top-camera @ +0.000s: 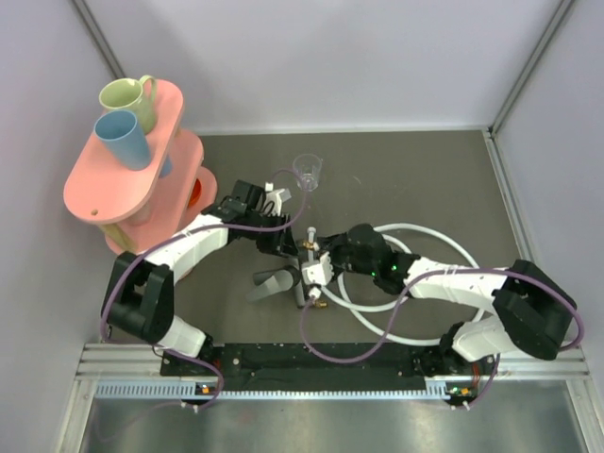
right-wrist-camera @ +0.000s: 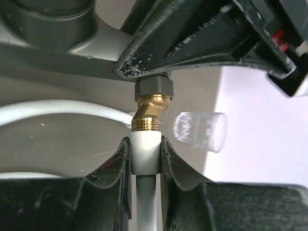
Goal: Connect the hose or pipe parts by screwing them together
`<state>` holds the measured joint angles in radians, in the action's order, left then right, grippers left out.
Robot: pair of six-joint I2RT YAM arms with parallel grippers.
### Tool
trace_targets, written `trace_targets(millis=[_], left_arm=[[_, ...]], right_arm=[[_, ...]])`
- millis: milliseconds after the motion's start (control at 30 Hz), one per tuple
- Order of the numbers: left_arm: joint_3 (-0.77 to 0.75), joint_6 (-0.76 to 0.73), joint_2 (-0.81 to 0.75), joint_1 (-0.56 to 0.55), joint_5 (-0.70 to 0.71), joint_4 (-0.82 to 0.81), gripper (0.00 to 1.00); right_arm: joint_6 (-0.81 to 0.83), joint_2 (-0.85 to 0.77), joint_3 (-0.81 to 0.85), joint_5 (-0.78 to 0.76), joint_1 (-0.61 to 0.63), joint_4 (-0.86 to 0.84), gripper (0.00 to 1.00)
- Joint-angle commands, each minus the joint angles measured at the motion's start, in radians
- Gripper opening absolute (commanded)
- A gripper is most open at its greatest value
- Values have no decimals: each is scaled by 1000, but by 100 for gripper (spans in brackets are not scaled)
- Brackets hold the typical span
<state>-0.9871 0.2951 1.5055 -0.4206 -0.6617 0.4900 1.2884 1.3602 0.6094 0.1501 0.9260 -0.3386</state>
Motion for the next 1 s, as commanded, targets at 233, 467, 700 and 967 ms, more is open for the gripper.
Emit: trace_targets(millis=[233,467,700,967], left_arm=[[108,-25,-225,-33,-38,-381,0],[199,-65,-278,-52,54,-481,0],[272,-97,-324,-78,175,-608,0],[301,-137,-341,-78,246,-608,0]], right_arm=[[-886,232,608,482,-150,486,0],[-1162,384,728,736,-246,515,0],[-1480,505,771,899,-322,486,0],[-1744,553,661,939,-388,227,2]])
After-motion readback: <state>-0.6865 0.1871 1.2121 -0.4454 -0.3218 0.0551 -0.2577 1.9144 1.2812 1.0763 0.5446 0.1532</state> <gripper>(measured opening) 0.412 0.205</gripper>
